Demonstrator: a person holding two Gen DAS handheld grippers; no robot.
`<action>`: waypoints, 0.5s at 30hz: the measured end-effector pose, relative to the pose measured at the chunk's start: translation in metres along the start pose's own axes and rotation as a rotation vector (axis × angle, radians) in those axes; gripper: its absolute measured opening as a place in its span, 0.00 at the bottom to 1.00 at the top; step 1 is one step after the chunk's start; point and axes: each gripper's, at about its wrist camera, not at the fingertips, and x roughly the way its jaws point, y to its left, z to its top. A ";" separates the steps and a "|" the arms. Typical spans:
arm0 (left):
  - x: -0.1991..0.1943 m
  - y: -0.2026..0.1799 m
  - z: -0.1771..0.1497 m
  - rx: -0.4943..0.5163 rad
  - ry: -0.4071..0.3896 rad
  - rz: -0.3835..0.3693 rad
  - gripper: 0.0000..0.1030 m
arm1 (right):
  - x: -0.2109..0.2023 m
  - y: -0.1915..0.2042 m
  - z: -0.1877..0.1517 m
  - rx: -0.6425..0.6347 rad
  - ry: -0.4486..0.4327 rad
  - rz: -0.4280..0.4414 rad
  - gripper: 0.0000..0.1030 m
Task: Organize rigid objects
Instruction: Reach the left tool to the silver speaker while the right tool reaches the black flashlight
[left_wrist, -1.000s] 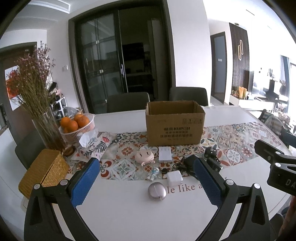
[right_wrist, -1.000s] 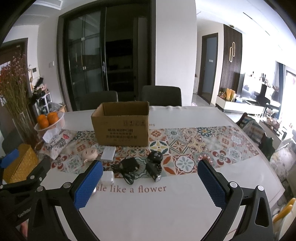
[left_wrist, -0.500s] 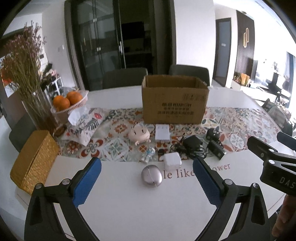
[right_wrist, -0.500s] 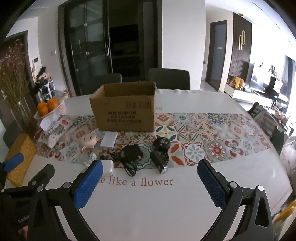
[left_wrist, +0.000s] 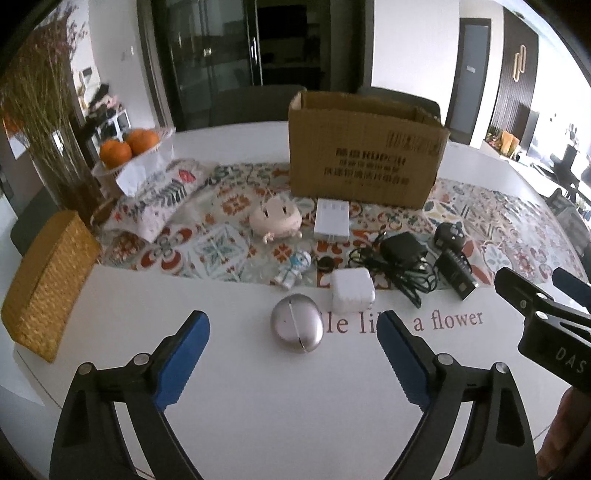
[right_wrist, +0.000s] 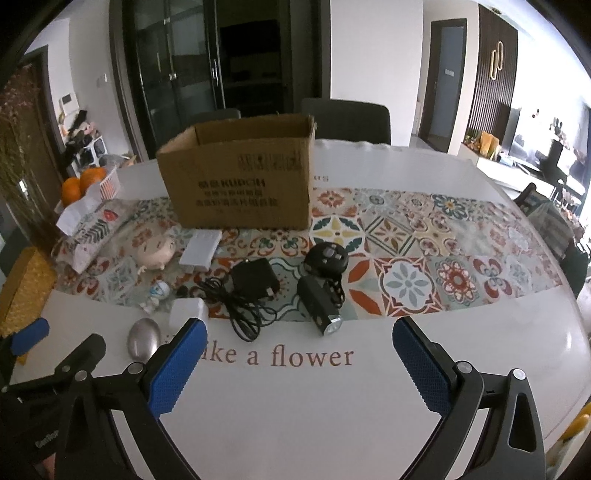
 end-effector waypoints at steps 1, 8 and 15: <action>0.005 0.001 -0.002 -0.006 0.006 0.001 0.90 | 0.004 0.000 -0.001 -0.004 0.007 0.000 0.99; 0.035 0.001 -0.010 -0.031 0.055 0.009 0.87 | 0.034 0.003 -0.006 -0.032 0.045 -0.012 0.97; 0.062 -0.001 -0.015 -0.069 0.092 0.027 0.82 | 0.060 0.002 -0.008 -0.048 0.055 -0.013 0.95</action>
